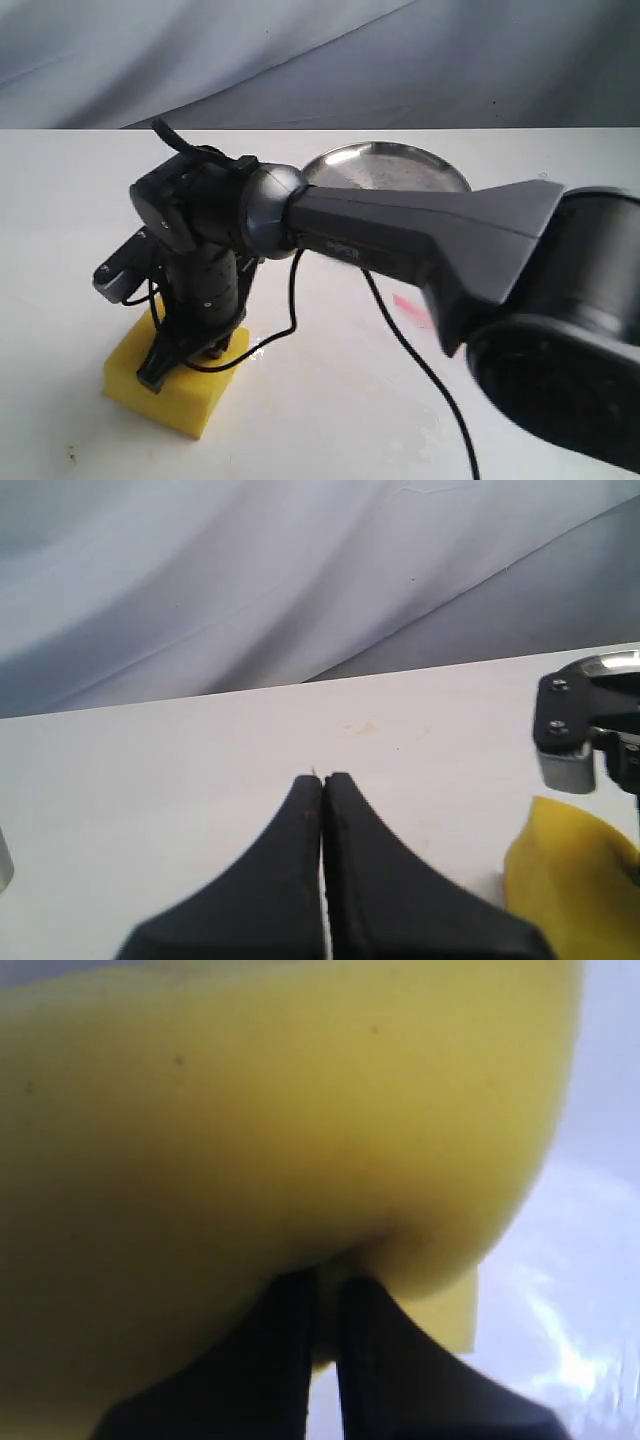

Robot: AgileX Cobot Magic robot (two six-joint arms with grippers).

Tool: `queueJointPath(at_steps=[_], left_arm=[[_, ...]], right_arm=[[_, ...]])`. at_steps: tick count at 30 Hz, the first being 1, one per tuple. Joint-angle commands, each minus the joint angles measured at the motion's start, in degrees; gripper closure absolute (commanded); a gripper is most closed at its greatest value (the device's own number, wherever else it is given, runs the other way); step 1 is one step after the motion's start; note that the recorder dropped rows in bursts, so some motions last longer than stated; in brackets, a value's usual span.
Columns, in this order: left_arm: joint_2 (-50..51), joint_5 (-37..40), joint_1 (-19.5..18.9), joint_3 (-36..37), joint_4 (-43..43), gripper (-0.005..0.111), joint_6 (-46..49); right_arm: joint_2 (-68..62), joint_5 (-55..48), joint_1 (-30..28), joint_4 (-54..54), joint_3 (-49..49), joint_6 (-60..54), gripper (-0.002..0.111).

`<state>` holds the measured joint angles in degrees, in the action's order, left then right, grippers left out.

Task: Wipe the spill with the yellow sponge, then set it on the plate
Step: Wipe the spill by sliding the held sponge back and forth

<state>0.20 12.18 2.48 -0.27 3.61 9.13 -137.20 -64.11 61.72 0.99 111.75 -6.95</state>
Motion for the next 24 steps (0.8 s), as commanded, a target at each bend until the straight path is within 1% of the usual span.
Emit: queueJointPath(at_steps=[1, 3, 4, 5, 6, 7, 8, 11, 13, 15, 17, 18, 19, 20, 21, 22, 23, 24], left_arm=[[-0.20, -0.41, 0.29, 0.27, 0.34, 0.107, 0.02], [-0.20, -0.41, 0.29, 0.27, 0.34, 0.107, 0.02], [-0.20, -0.41, 0.29, 0.27, 0.34, 0.107, 0.02], [-0.20, -0.41, 0.29, 0.27, 0.34, 0.107, 0.02], [-0.20, -0.41, 0.29, 0.27, 0.34, 0.107, 0.02], [-0.20, -0.41, 0.29, 0.27, 0.34, 0.107, 0.02], [-0.20, -0.41, 0.29, 0.27, 0.34, 0.107, 0.02], [-0.20, -0.41, 0.29, 0.27, 0.34, 0.107, 0.02], [-0.20, -0.41, 0.29, 0.27, 0.34, 0.107, 0.02], [-0.20, -0.41, 0.29, 0.27, 0.34, 0.107, 0.02], [-0.20, -0.41, 0.29, 0.27, 0.34, 0.107, 0.02], [-0.20, -0.41, 0.29, 0.27, 0.34, 0.107, 0.02], [-0.20, -0.41, 0.29, 0.27, 0.34, 0.107, 0.02], [-0.20, -0.41, 0.29, 0.27, 0.34, 0.107, 0.02], [-0.20, -0.41, 0.29, 0.27, 0.34, 0.107, 0.02], [-0.20, -0.41, 0.29, 0.27, 0.34, 0.107, 0.02], [-0.20, -0.41, 0.29, 0.27, 0.34, 0.107, 0.02], [-0.20, -0.41, 0.29, 0.27, 0.34, 0.107, 0.02]], right_arm=[[6.15, -5.85, -2.47, 4.93, -15.62, 2.91, 0.108], [10.53, -5.85, -4.29, 8.12, -22.47, 4.55, 0.108], [14.37, -5.85, -6.84, 11.19, -28.73, 5.92, 0.108], [15.70, -5.85, -8.01, 12.12, -30.97, 6.39, 0.108], [18.43, -5.85, -11.24, 14.37, -36.14, 7.32, 0.108], [19.27, -5.85, -12.96, 15.49, -37.95, 7.54, 0.108], [21.04, -5.85, -16.65, 17.51, -41.85, 8.74, 0.108], [21.98, -5.85, -23.02, 20.14, -45.25, 10.57, 0.108], [21.98, -5.85, -24.04, 19.02, -44.58, 10.84, 0.108], [20.68, -5.85, -22.03, 15.59, -41.09, 10.84, 0.108], [16.72, -5.85, -18.76, 13.41, -33.25, 10.46, 0.108], [13.32, -5.85, -16.29, 12.91, -26.97, 10.20, 0.108], [11.46, -5.85, -14.93, 12.09, -23.45, 9.81, 0.108], [7.69, -5.85, -12.39, 9.20, -16.05, 8.85, 0.108], [6.18, -5.85, -11.26, 7.45, -13.05, 8.31, 0.108], [2.64, -5.85, -8.96, 5.55, -5.95, 7.86, 0.108], [1.14, -5.85, -8.08, 5.22, -2.77, 7.86, 0.108], [-1.14, -5.85, -5.96, 4.03, 2.42, 6.95, 0.108]])
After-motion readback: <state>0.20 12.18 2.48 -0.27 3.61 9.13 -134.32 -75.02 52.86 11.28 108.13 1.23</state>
